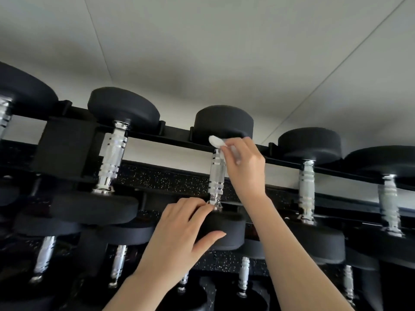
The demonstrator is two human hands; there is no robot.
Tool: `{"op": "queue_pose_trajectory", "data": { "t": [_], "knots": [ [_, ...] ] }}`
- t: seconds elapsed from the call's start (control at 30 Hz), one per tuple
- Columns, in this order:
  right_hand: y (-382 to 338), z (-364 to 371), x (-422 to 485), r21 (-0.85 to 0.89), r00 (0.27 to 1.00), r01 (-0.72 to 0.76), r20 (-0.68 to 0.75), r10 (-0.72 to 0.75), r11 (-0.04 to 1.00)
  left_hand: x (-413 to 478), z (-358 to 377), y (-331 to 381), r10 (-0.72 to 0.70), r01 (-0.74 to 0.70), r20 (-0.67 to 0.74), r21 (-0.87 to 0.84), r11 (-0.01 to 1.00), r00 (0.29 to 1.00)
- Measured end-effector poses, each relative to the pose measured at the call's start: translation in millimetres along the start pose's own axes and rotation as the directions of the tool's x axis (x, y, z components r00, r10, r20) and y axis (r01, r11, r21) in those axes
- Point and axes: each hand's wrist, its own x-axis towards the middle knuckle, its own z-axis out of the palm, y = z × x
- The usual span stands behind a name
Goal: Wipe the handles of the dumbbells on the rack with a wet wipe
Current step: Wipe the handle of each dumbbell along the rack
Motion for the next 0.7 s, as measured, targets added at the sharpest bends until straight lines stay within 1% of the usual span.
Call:
{"op": "queue_pose_trajectory", "data": {
  "t": [0.1,0.23,0.37,0.47,0.6,0.7],
  "knots": [
    [6.8,13.0,-2.8,0.045,0.997,0.023,-0.069,-0.02,0.999,-4.2,1.8,5.6,-0.046,0.047,-0.037,0.01,0.999,0.998],
    [10.8,17.4,-13.1,0.103,0.993,-0.034,-0.112,0.046,0.994,-4.7,2.2,7.8,-0.065,0.065,-0.035,0.009,0.998,0.997],
    [9.6,15.9,-12.7,0.137,0.989,-0.081,-0.115,0.097,0.987,-5.6,3.0,7.5,-0.078,0.077,-0.056,-0.007,0.997,0.995],
    [6.7,16.9,-11.4,0.205,0.978,-0.153,-0.105,0.178,0.967,-6.2,5.5,7.1,-0.08,0.079,-0.07,-0.014,0.997,0.994],
    [2.5,19.3,-9.1,0.249,0.963,-0.212,-0.113,0.246,0.945,-6.8,8.2,6.8,-0.083,0.08,-0.095,-0.035,0.996,0.992],
    [1.6,18.2,-6.4,0.268,0.952,-0.264,-0.084,0.295,0.927,-6.4,9.1,6.4,-0.08,0.076,-0.105,-0.044,0.996,0.991]
  ]
}}
